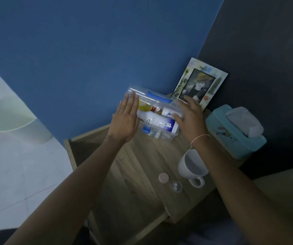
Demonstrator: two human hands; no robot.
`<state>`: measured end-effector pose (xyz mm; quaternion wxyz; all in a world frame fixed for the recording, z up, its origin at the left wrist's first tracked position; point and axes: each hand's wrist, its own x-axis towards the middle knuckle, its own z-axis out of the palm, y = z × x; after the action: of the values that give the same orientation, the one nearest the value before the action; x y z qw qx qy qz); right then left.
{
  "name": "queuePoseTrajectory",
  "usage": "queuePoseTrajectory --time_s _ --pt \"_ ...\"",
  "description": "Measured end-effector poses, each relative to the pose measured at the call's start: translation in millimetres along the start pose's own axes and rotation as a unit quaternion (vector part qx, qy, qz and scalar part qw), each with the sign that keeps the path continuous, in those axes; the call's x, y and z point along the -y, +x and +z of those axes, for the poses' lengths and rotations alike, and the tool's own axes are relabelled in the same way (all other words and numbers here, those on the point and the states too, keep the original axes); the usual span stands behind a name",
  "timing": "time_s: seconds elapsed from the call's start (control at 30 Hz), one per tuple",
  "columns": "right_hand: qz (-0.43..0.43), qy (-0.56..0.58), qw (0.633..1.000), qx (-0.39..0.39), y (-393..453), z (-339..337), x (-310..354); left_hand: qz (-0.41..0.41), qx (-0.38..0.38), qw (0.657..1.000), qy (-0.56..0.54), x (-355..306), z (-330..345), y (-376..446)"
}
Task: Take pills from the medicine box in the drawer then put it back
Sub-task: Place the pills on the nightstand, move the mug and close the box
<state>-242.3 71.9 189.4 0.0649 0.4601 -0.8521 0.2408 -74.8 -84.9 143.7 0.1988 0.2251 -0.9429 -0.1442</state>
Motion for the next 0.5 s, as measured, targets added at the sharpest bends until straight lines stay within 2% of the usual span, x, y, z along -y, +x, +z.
queuePoseTrajectory --time_s 0.17,0.5 --pt "-0.027 -0.093 0.993 0.063 -21 19 -3 -0.026 0.032 0.999 0.007 3 9 -25" --pt "-0.049 -0.065 0.994 0.079 -33 34 -8 -0.043 0.067 0.996 0.045 8 12 -22"
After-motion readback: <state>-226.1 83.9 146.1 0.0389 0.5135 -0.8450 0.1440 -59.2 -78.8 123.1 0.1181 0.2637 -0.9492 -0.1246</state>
